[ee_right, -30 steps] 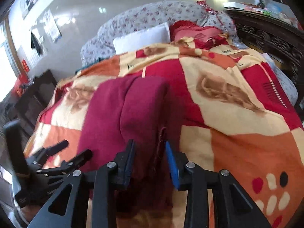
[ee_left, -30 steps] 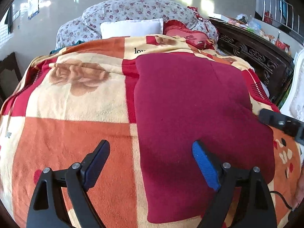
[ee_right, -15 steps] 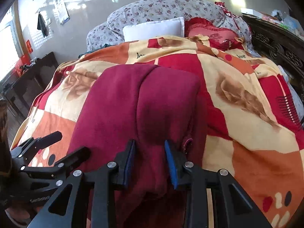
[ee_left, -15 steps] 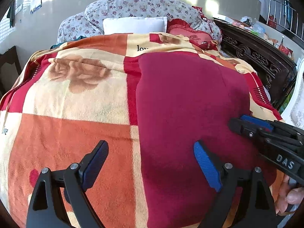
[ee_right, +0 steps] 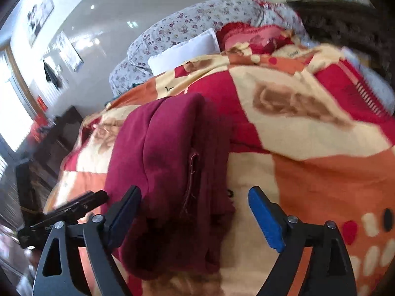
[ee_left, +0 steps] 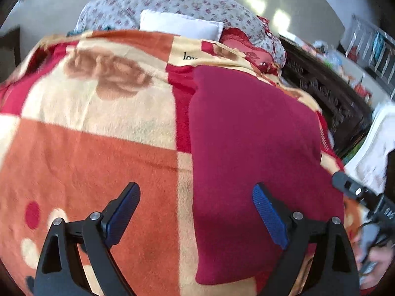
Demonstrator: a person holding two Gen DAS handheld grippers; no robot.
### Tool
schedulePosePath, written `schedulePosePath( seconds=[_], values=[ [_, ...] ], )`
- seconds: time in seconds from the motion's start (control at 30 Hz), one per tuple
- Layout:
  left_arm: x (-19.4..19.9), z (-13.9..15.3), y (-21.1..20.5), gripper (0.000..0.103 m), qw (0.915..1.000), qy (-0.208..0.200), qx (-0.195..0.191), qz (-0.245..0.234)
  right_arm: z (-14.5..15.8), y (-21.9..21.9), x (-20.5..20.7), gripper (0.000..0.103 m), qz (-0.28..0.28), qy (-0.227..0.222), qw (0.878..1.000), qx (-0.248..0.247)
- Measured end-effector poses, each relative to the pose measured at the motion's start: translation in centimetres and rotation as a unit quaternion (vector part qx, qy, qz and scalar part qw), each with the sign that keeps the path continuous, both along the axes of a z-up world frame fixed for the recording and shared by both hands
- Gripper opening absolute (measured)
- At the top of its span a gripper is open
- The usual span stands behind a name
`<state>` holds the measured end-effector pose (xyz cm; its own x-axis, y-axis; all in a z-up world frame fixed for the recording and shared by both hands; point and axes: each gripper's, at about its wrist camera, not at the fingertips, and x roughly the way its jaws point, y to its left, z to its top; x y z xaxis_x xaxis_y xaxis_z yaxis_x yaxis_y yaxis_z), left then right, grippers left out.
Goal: Fold small clothes
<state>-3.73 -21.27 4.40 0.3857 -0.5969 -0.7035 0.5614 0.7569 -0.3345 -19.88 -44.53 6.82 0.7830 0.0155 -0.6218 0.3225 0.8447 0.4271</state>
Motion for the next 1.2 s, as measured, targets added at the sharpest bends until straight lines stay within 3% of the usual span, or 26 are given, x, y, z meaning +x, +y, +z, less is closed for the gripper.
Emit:
schedulePosePath(
  seconds=[0.27,0.3,0.33,0.37,0.4,0.5,0.7,0.8,0.87,0.97,1.03,1.07,1.2],
  values=[
    [2.0,-2.4,-2.0,0.092,0.9966,0.061,-0.049,-0.024,-3.3,-1.8,3.8,0.093,0.027,-0.012,0.995,0.096],
    [2.1,-2.7,-2.4,0.092,0.9958,0.069,-0.052,-0.031,-3.2,-1.8,4.0,0.082,0.03,-0.014,0.995,0.097],
    [2.0,-2.7,-2.7,0.088,0.9952,0.073,-0.053,-0.038,-2.9,-1.4,4.3,0.072,0.035,-0.002,0.996,0.081],
    [1.9,-2.6,-3.0,0.069,0.9937,0.079,-0.059,-0.053,-2.7,-1.1,4.4,0.067,0.035,0.004,0.997,0.067],
    [1.8,-2.4,-3.2,0.06,0.9922,0.083,-0.065,-0.066,-2.2,-0.5,4.4,0.06,0.038,0.007,0.998,0.055],
    [0.5,-0.5,-2.9,0.047,0.9945,0.053,-0.049,-0.075,-0.5,0.6,3.7,0.05,0.048,0.007,0.998,0.033],
    [-3.3,3.9,2.4,0.046,0.9961,0.02,-0.031,-0.081,2.8,5.3,1.1,0.049,0.097,-0.003,0.994,0.042],
    [-5.3,4.7,6.7,0.046,0.997,0.019,-0.012,-0.075,2.9,9.1,-0.8,0.049,0.133,0.0,0.989,0.058],
    [-6.8,4.1,9.4,0.047,0.9975,0.03,0.005,-0.064,2.3,11.2,-1.6,0.05,0.148,0.009,0.987,0.063],
    [-9.0,1.4,12.2,0.047,0.9973,0.043,0.043,-0.041,-0.6,14.4,-2.1,0.057,0.167,0.057,0.982,0.072],
    [-10.0,-0.5,13.0,0.051,0.9958,0.04,0.075,-0.034,-2.4,15.8,-2.2,0.061,0.173,0.106,0.978,0.042],
    [-10.4,-0.8,13.7,0.055,0.9967,0.025,0.073,-0.026,-2.0,15.9,-2.7,0.061,0.167,0.1,0.981,0.028],
    [-11.6,1.5,15.0,0.056,0.9963,-0.037,0.077,0.008,1.7,15.2,-4.9,0.061,0.134,0.035,0.99,0.009]
  ],
)
